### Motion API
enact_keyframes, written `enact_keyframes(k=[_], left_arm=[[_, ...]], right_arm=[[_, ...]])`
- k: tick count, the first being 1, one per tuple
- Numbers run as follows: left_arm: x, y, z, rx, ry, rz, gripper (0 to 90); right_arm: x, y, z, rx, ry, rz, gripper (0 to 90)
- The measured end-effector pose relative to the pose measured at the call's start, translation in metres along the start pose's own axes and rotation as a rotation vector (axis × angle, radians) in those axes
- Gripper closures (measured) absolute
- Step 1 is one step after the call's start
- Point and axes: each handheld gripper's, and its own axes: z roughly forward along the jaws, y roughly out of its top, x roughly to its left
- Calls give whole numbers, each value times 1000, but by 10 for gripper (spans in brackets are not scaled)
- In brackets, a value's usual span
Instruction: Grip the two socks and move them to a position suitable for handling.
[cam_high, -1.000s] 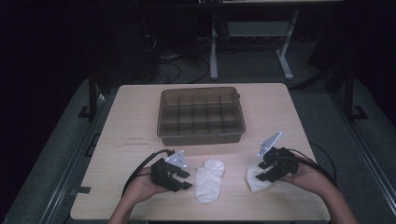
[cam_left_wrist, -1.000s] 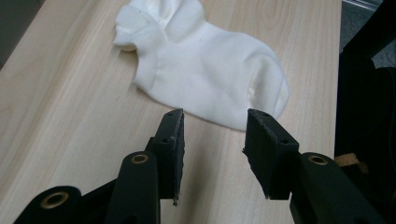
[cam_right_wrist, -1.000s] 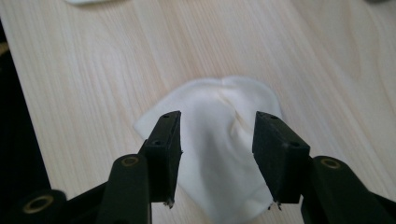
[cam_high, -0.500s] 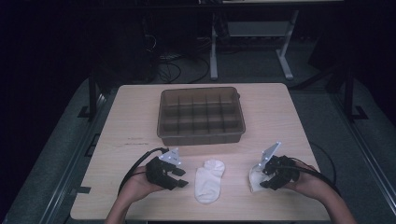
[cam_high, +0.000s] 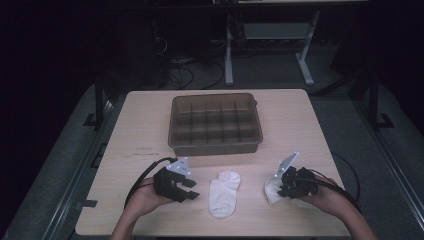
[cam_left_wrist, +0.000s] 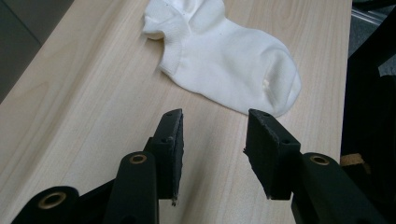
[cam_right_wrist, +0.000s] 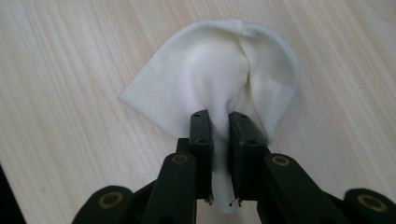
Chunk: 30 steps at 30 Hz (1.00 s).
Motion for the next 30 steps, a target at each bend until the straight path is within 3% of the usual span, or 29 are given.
enact_keyframes(k=[8, 14, 25, 30], left_arm=[[3, -3, -5, -9, 12, -13, 557], [3, -5, -7, -8, 22, -19, 554], [6, -8, -8, -9, 28, -26, 549], [7, -8, -10, -16, 28, -27, 548]], right_arm=[[7, 27, -16, -96, 23, 14, 807], [15, 47, -20, -117, 18, -19, 807], [28, 102, -6, -125, 61, -49, 804], [30, 119, 4, -120, 65, -38, 801]])
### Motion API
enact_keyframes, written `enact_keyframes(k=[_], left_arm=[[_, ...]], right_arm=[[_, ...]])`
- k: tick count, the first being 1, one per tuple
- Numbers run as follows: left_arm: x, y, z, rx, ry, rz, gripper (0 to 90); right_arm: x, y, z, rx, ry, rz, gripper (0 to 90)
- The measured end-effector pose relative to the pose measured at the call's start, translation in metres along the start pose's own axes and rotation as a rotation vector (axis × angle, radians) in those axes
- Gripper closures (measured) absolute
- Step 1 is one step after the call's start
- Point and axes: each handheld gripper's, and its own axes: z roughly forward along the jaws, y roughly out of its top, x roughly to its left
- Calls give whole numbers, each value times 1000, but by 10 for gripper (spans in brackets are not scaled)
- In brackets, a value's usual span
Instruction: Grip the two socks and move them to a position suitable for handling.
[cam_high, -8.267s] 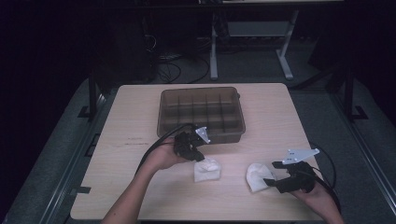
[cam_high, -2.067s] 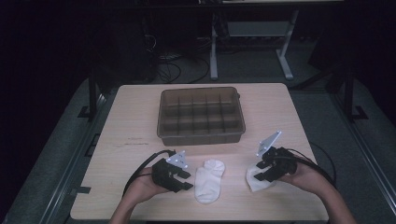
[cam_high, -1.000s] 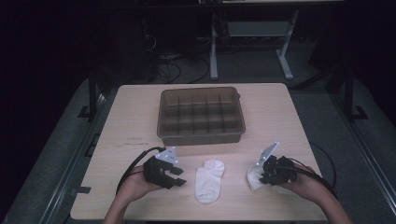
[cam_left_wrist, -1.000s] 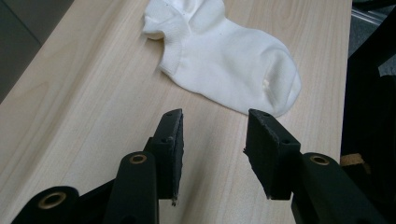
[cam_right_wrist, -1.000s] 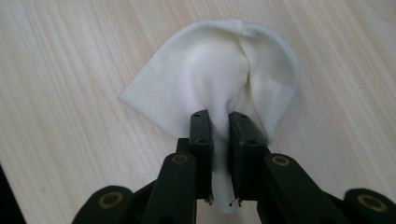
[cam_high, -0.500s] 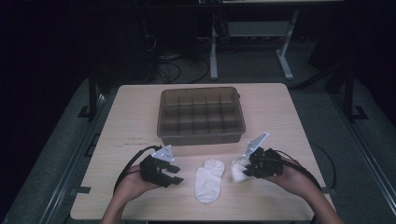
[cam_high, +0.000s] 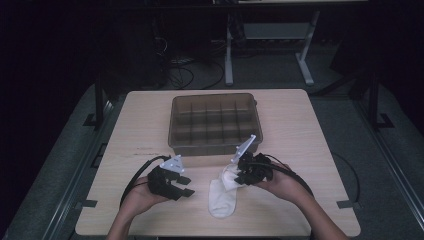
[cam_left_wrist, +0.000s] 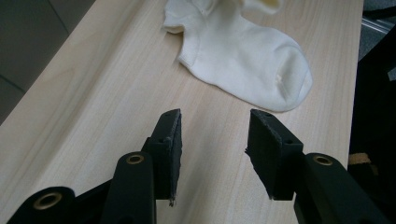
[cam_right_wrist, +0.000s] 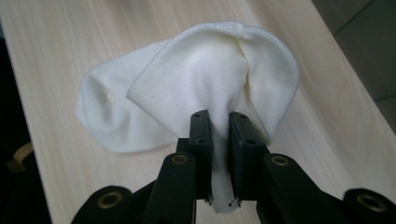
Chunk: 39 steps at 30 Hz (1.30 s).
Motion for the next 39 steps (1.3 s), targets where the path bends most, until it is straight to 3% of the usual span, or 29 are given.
enact_keyframes(k=[12, 16, 20, 24, 30, 39], left_arm=[[1, -2, 1, 6, 3, -8, 547], [2, -3, -1, 2, 4, -7, 547], [2, -3, 0, 4, 3, -10, 547], [2, -3, -1, 5, 6, -7, 547], [2, -3, -1, 6, 5, -10, 547], [3, -4, 0, 13, 0, -9, 545]], right_arm=[[2, 23, 21, 31, -17, 46, 794], [3, 27, 27, 45, -32, 60, 724], [5, 28, 26, 46, -4, 56, 658], [4, 26, 19, 20, 20, 58, 655], [-10, 28, 8, 4, -5, 65, 650], [-31, 31, 21, 34, 35, 99, 653]])
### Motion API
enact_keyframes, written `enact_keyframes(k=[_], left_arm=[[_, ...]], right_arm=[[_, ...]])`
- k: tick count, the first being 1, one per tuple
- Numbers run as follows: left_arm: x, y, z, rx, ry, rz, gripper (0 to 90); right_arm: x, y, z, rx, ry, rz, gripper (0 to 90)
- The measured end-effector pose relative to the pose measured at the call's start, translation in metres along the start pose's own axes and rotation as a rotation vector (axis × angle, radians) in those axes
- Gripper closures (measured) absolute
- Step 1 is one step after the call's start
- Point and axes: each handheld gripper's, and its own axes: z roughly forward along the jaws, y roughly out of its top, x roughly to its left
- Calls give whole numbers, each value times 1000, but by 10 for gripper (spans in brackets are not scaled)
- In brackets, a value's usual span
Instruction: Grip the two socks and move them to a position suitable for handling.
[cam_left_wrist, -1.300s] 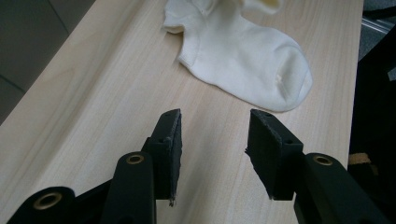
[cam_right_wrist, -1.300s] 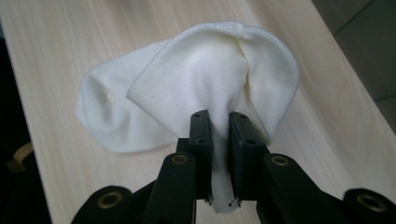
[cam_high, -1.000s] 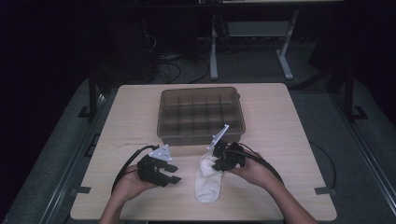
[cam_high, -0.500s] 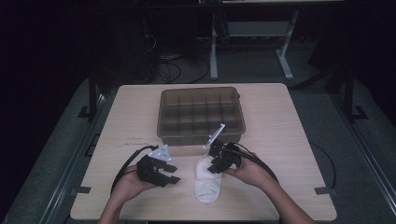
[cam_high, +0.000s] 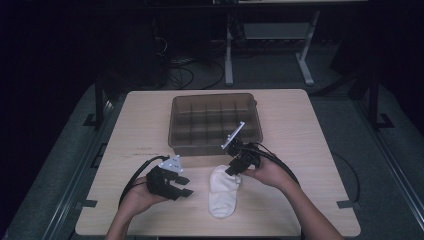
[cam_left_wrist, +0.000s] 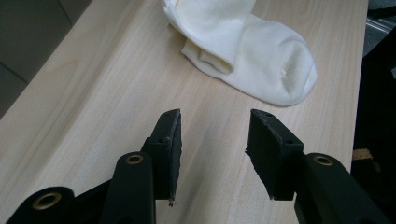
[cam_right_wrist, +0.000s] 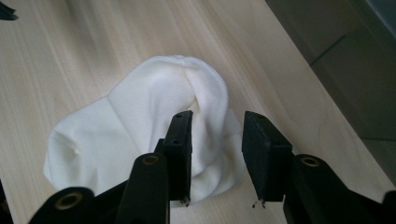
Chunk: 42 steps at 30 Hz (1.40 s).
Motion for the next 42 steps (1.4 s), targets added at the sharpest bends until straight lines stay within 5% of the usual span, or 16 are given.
enact_keyframes(k=[5, 7, 19, 26, 36, 42], left_arm=[[0, 0, -1, -4, 3, 0, 545], [1, 0, -2, -8, 4, -2, 545], [0, 0, -4, -19, -1, -6, 542], [-3, 3, -6, -31, 2, 4, 542], [-2, 3, -5, -24, -3, 5, 542], [-2, 3, -3, -20, -2, 3, 542]], right_arm=[[0, 0, 5, 24, 33, -33, 850], [2, 0, 2, 20, 33, -37, 854], [28, -15, -31, -83, 50, -111, 843], [45, -30, -33, -106, 76, -160, 829], [72, -53, -33, -36, 170, -250, 724], [77, -51, -31, -34, 183, -284, 697]])
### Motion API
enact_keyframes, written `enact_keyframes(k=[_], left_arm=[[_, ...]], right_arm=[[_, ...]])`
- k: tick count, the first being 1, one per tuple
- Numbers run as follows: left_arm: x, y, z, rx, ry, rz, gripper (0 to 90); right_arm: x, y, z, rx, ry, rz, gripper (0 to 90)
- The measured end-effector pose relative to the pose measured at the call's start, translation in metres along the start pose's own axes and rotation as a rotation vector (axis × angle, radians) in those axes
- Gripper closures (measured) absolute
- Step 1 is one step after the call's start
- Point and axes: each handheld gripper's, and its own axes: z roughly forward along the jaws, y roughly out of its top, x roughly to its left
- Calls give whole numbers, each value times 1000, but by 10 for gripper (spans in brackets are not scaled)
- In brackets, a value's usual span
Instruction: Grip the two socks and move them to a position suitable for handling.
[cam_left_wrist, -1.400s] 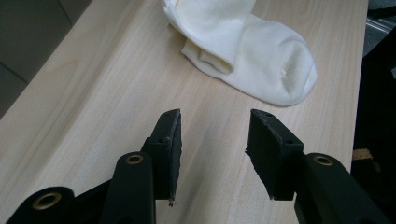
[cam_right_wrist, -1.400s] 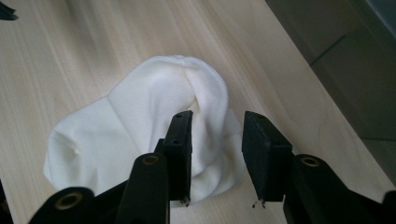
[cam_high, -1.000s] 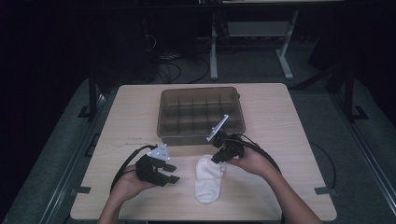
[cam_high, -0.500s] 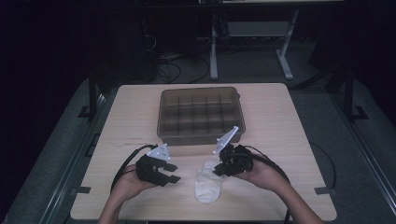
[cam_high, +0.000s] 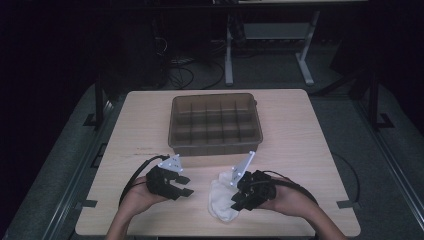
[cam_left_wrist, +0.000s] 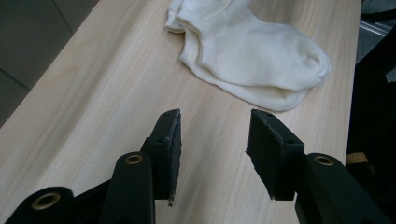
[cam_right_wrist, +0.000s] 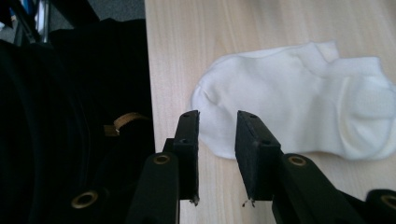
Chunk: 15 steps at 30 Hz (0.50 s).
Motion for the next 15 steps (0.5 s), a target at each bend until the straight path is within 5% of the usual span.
enact_keyframes(k=[9, 15], left_arm=[[2, -2, -1, 2, -1, -5, 542], [2, -3, 0, 1, -1, -6, 542]], right_arm=[[-11, 10, 35, 51, -10, -16, 621], [-15, 14, 51, 83, 0, -38, 717]])
